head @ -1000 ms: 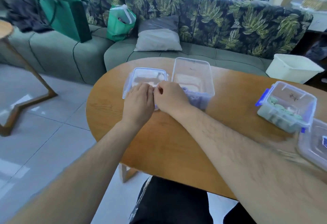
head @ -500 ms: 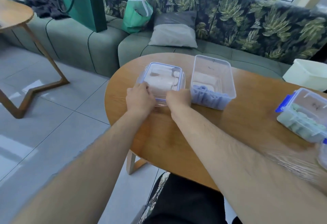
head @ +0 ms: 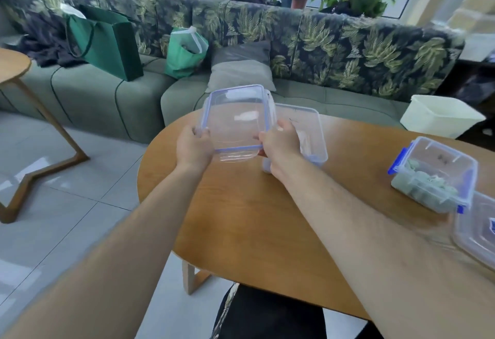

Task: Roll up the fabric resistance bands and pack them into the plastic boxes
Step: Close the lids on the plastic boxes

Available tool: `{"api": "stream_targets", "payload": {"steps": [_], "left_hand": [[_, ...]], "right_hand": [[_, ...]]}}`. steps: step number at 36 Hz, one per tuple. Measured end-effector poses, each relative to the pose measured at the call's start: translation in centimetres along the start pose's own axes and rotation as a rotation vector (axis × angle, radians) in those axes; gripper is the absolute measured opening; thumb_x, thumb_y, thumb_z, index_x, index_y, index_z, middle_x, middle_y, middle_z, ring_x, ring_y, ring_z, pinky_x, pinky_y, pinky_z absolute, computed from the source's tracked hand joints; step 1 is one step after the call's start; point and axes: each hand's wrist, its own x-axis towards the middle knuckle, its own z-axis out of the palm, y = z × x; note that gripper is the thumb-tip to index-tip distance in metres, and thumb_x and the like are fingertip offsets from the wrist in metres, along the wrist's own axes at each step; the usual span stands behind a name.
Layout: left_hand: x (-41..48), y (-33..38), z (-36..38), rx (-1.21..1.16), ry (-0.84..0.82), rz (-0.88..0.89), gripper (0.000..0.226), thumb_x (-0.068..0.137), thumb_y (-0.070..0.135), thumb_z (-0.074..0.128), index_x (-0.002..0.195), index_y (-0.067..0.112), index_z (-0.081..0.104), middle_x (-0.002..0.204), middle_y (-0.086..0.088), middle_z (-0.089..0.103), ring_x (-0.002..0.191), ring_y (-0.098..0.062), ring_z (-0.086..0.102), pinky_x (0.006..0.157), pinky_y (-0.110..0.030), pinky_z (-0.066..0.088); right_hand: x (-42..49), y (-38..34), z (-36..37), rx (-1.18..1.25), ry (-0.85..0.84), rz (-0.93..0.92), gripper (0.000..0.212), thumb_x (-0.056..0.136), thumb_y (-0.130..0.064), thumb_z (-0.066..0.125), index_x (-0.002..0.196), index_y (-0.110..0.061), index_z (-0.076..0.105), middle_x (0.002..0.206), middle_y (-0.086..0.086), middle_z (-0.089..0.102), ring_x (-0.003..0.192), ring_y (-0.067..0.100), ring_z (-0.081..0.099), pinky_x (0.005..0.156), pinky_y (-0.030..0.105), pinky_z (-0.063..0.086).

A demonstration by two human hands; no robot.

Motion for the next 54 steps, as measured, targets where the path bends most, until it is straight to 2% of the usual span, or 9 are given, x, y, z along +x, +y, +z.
{"api": "stream_targets", "payload": {"steps": [4, 7, 10, 15, 23, 30, 43, 48, 54], "left_hand": [[0.3, 2.6, 2.7, -0.126, -0.082, -0.049, 0.018, 0.101, 0.024, 0.056, 0.114, 0.013, 0.061, 0.102, 0.005, 0.057, 0.093, -0.02, 0.051, 0.079, -0.028, 0.041], [0.3, 4.0, 5.1, -0.167, -0.175, -0.106, 0.049, 0.096, 0.024, 0.067, 0.139, 0.008, 0.052, 0.124, -0.006, 0.059, 0.109, -0.024, 0.057, 0.093, -0.032, 0.047], [0.4, 4.7, 7.3, -0.199, -0.233, -0.118, 0.047, 0.091, 0.022, 0.073, 0.132, 0.008, 0.056, 0.12, -0.007, 0.062, 0.107, -0.024, 0.058, 0.088, -0.031, 0.046], [0.5, 4.8, 9.8, -0.186, -0.263, -0.137, 0.056, 0.088, 0.023, 0.077, 0.136, 0.007, 0.054, 0.119, -0.009, 0.06, 0.114, -0.026, 0.057, 0.097, -0.036, 0.047], [0.6, 3.7, 10.7, -0.157, -0.263, -0.162, 0.056, 0.087, 0.023, 0.079, 0.135, 0.006, 0.055, 0.124, -0.01, 0.062, 0.113, -0.028, 0.059, 0.096, -0.039, 0.051], [0.5, 3.4, 10.8, -0.163, -0.267, -0.149, 0.041, 0.089, 0.019, 0.077, 0.124, 0.01, 0.058, 0.111, -0.008, 0.064, 0.106, -0.026, 0.062, 0.088, -0.036, 0.051], [0.2, 3.4, 10.4, -0.129, -0.269, -0.14, 0.055, 0.089, 0.019, 0.076, 0.137, 0.003, 0.055, 0.123, -0.012, 0.065, 0.113, -0.029, 0.062, 0.103, -0.046, 0.051], [0.2, 3.3, 10.4, -0.039, -0.305, -0.104, 0.028, 0.093, 0.025, 0.068, 0.115, 0.008, 0.066, 0.107, -0.008, 0.069, 0.101, -0.027, 0.066, 0.095, -0.046, 0.056], [1.0, 5.0, 10.9, 0.205, -0.354, -0.028, 0.006, 0.079, 0.01, 0.051, 0.082, 0.014, 0.053, 0.091, -0.008, 0.051, 0.085, -0.021, 0.043, 0.068, -0.037, 0.037]], "right_hand": [[1.0, -1.1, -4.8, -0.034, 0.047, -0.039, 0.066, 0.087, -0.007, 0.061, 0.149, -0.018, 0.042, 0.127, 0.008, 0.066, 0.076, 0.016, 0.063, 0.073, 0.031, 0.057], [1.9, -1.2, -8.1, -0.111, 0.114, -0.06, 0.059, 0.086, -0.011, 0.069, 0.142, -0.01, 0.051, 0.121, 0.01, 0.066, 0.068, 0.013, 0.061, 0.078, 0.031, 0.057], [3.0, -0.7, -10.5, -0.145, 0.183, -0.032, 0.057, 0.083, -0.02, 0.079, 0.133, -0.008, 0.055, 0.104, 0.007, 0.068, 0.072, 0.017, 0.063, 0.086, 0.039, 0.059], [4.3, 0.3, -12.3, -0.183, 0.224, 0.018, 0.046, 0.081, -0.026, 0.081, 0.117, -0.013, 0.057, 0.105, 0.003, 0.063, 0.081, 0.021, 0.062, 0.067, 0.031, 0.051], [4.4, 1.3, -12.6, -0.218, 0.211, 0.006, 0.044, 0.083, -0.019, 0.077, 0.12, -0.001, 0.06, 0.09, 0.002, 0.055, 0.083, 0.023, 0.057, 0.086, 0.042, 0.055], [3.9, 1.5, -13.1, -0.226, 0.155, 0.007, 0.026, 0.09, -0.02, 0.075, 0.097, -0.02, 0.05, 0.079, -0.006, 0.049, 0.086, 0.017, 0.051, 0.08, 0.031, 0.044], [4.2, 2.1, -13.4, -0.214, 0.073, -0.003, 0.032, 0.09, -0.019, 0.075, 0.102, -0.02, 0.045, 0.079, -0.011, 0.045, 0.074, 0.008, 0.049, 0.075, 0.028, 0.041], [4.7, 2.3, -13.1, -0.308, 0.083, 0.015, 0.023, 0.086, -0.026, 0.072, 0.093, -0.017, 0.052, 0.084, -0.004, 0.053, 0.077, 0.013, 0.052, 0.068, 0.031, 0.044], [6.0, 0.7, -12.1, -0.55, 0.105, 0.034, 0.064, 0.074, -0.043, 0.067, 0.126, -0.008, 0.057, 0.134, 0.013, 0.051, 0.114, 0.031, 0.056, 0.082, 0.035, 0.05]]}}
